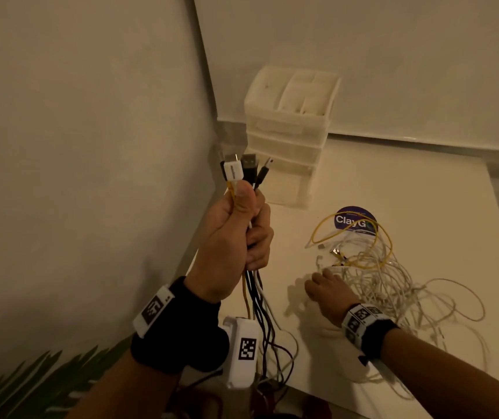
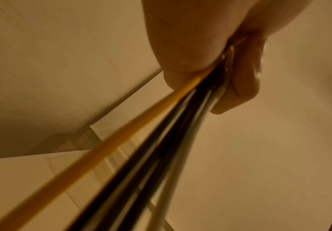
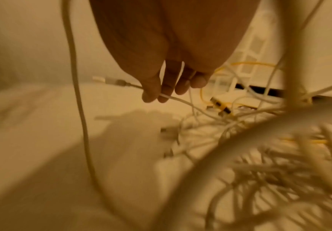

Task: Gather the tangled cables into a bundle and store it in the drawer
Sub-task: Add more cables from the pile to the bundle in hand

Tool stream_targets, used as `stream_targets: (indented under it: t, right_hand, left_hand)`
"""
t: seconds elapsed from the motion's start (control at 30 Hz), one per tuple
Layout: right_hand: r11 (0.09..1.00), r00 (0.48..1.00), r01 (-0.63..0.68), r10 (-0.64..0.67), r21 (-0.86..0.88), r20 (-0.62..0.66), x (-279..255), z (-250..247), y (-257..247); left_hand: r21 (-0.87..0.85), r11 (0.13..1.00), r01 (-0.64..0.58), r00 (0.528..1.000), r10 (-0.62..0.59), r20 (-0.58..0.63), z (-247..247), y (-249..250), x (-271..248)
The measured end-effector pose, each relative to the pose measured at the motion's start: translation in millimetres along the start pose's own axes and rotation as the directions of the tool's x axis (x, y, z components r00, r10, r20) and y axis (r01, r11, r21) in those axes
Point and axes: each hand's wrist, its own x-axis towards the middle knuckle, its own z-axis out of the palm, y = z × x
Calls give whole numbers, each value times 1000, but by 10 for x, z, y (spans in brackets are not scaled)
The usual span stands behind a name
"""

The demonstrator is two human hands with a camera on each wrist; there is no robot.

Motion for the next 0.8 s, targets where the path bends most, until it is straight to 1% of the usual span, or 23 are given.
stream_targets:
  t: [0.03,0.07,0.1,0.13,0.17,0.2,0.27,0.3,0.33,0.37,0.4,0.43,0.5,0.63,0.73,0.8]
  right_hand:
    - [998,994,1,5,58,-108,-24,-28,53]
    - [988,975,-9,43,153,-219,-59,-68,114]
    - [955,948,-13,106,297,-299,-96,-152,155]
    - [900,913,-6,182,435,-365,-143,-277,179]
    - [826,874,14,264,563,-409,-200,-431,206]
    - [745,823,43,351,666,-446,-258,-610,234]
    - [593,734,128,482,795,-478,-357,-969,240]
    - [504,707,172,535,846,-463,-395,-1146,225]
    - [397,694,225,575,890,-432,-435,-1317,196]
    - [293,694,277,598,915,-401,-474,-1479,156]
    - [213,701,318,603,924,-380,-516,-1634,99]
    - [177,706,344,599,922,-378,-551,-1762,39]
    - [187,704,349,595,918,-388,-611,-1942,-91]
    - [214,658,349,637,912,-401,-679,-2066,-255]
    - [241,658,328,636,913,-404,-697,-2065,-316]
    - [235,655,329,641,915,-401,-700,-2059,-344]
  left_hand:
    - [13,1000,-2,1000,2,-8,9,-14,22]
    - [23,1000,-4,1000,4,-17,19,-30,46]
    - [30,1000,-4,1000,5,-24,33,-49,73]
    - [34,999,-3,1000,4,-28,51,-74,102]
    - [36,999,-2,1000,3,-29,78,-107,133]
    - [41,999,3,1000,-2,-29,116,-144,168]
    - [60,998,14,1000,-13,-27,209,-226,233]
    - [70,997,17,1000,-16,-23,261,-270,272]
    - [81,997,18,1000,-17,-19,322,-317,312]
    - [95,995,17,1000,-15,-14,385,-356,352]
    - [109,994,12,1000,-11,-8,447,-389,391]
    - [122,993,5,1000,-5,-2,510,-416,428]
    - [141,990,6,1000,-6,-2,619,-464,483]
    - [147,989,22,1000,-21,-8,768,-530,521]
    - [192,981,-8,1000,10,-6,842,-556,509]
    - [243,969,-46,999,49,-7,870,-564,501]
